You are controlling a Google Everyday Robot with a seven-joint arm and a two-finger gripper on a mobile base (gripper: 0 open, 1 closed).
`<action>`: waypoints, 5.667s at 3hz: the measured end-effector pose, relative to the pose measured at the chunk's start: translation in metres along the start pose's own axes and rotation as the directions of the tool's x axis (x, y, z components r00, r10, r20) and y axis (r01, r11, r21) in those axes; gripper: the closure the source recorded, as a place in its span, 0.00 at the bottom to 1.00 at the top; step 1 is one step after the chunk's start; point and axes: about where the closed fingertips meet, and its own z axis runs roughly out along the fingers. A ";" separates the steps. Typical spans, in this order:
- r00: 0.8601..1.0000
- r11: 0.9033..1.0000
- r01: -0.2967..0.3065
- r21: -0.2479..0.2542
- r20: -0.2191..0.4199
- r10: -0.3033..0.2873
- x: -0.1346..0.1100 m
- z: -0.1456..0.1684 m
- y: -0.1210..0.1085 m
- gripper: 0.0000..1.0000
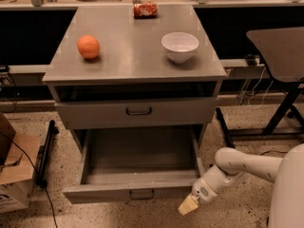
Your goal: Close middle drawer
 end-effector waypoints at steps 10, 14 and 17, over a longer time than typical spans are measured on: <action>0.979 0.978 0.176 0.112 0.081 -0.186 -0.126 -0.047 -0.051 1.00; 0.970 0.971 0.204 0.124 0.107 -0.218 -0.139 -0.057 -0.051 1.00; 0.964 0.969 0.227 0.100 0.119 -0.238 -0.150 -0.057 -0.055 1.00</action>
Offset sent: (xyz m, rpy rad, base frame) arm 0.1959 0.0745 -0.0135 0.0160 -0.3027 0.1877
